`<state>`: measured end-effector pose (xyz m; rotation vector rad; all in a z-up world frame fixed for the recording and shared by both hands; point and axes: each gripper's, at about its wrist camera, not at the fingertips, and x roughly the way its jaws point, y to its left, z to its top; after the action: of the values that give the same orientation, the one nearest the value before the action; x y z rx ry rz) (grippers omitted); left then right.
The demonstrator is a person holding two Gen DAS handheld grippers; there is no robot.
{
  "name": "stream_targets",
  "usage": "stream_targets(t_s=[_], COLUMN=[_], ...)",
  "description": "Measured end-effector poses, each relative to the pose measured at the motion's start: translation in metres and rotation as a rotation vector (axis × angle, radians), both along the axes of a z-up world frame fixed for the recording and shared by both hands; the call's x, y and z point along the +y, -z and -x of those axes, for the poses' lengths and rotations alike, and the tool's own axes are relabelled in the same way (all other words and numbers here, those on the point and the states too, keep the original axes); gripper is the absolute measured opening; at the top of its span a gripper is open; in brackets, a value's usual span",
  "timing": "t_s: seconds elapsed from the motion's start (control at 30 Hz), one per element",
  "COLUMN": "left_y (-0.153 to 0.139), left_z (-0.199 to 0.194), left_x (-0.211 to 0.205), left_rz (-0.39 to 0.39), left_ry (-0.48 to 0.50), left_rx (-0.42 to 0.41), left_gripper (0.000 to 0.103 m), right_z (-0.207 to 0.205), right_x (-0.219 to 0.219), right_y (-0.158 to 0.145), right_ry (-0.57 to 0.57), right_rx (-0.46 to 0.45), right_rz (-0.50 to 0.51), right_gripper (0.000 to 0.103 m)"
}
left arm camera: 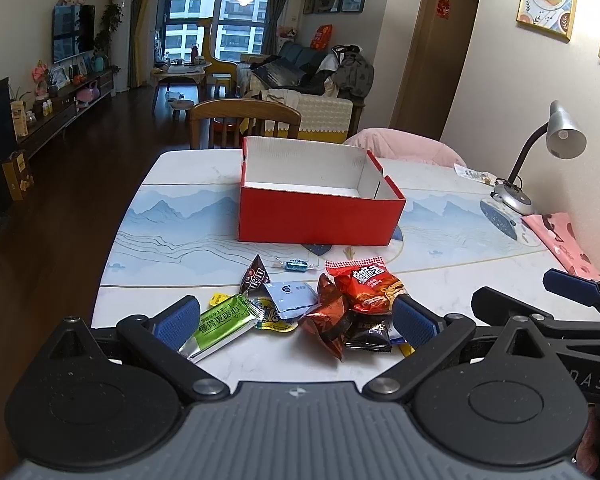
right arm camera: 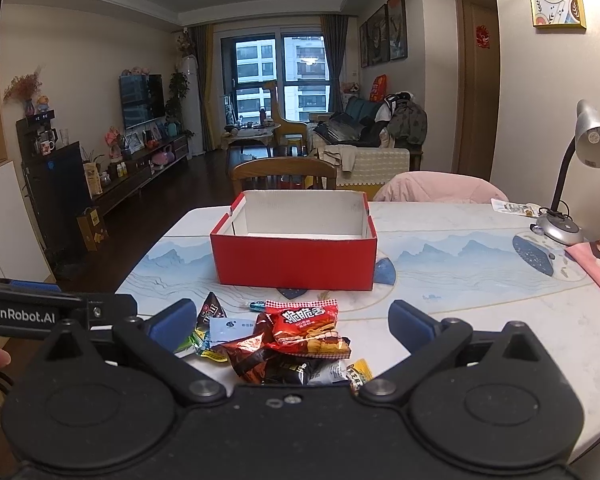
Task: Organize snacks
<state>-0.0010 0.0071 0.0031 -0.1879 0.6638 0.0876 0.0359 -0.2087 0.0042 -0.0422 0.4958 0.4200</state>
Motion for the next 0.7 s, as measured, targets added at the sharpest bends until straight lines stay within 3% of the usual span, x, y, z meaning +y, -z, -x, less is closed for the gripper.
stream_targets(t_s=[0.43,0.6,0.7], left_y=[0.005,0.012,0.016], left_z=[-0.005,-0.014,-0.021], left_x=[0.003,0.006,0.009], left_rz=[0.02,0.033,0.046], left_ry=[0.007,-0.005,-0.021], left_rx=[0.024,0.058,0.072], left_gripper=[0.102,0.102,0.102], right_z=[-0.003,-0.013,-0.022], right_x=[0.008,0.014,0.014], right_y=[0.005,0.006,0.009], right_ry=[0.011,-0.002,-0.017], right_rx=[0.023,0.073,0.07], right_rz=[0.026,0.137,0.128], right_gripper=[0.103,0.103,0.102])
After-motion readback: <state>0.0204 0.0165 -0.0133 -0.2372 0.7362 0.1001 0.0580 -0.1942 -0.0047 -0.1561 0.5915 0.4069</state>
